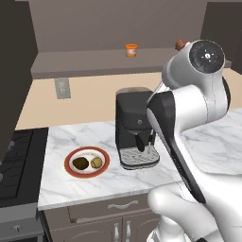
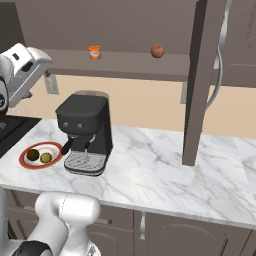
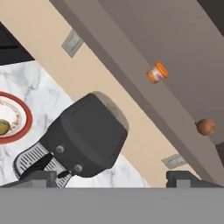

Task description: Pick the avocado and bread from the counter and place them on the plate. Then pick the jam from the cabinet and place it next to the plate. Lastly close the cabinet door.

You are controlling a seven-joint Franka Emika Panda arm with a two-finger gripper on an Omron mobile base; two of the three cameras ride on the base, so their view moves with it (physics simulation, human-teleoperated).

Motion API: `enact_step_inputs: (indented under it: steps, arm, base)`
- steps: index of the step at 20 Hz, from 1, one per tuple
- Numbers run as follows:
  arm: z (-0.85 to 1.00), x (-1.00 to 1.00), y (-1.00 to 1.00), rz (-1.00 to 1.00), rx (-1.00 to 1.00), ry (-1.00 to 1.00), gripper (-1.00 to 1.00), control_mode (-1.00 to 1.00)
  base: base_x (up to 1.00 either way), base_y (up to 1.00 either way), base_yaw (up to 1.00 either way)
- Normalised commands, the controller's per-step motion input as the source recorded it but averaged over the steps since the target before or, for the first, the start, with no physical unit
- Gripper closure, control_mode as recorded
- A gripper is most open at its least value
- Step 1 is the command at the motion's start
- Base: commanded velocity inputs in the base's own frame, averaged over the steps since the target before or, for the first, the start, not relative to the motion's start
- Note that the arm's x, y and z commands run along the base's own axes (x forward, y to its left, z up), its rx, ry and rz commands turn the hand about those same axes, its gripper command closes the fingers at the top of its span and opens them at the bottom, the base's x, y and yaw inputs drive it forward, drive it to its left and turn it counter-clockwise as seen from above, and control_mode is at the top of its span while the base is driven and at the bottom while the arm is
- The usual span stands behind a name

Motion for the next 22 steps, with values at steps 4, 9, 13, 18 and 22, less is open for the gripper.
enact_step_inputs:
  steps: [4,9,13,18,22]
  arm:
    - [0.18,-0.01,-0.11,-0.08,0.21,-0.06,-1.0,-1.0]
    - [0.24,0.0,-0.05,-0.07,0.21,0.0,-1.0,-1.0]
    - [0.26,0.0,0.0,-0.07,0.17,0.0,-1.0,-1.0]
    - [0.16,0.0,0.0,-0.07,0.16,0.0,-1.0,-1.0]
    - [0.01,0.0,0.0,-0.04,0.15,0.0,-1.0,-1.0]
  base:
    - [0.0,0.0,0.0]
    - [0.0,0.0,0.0]
    - [0.0,0.0,0.0]
    - [0.0,0.0,0.0]
    - [0.0,0.0,0.0]
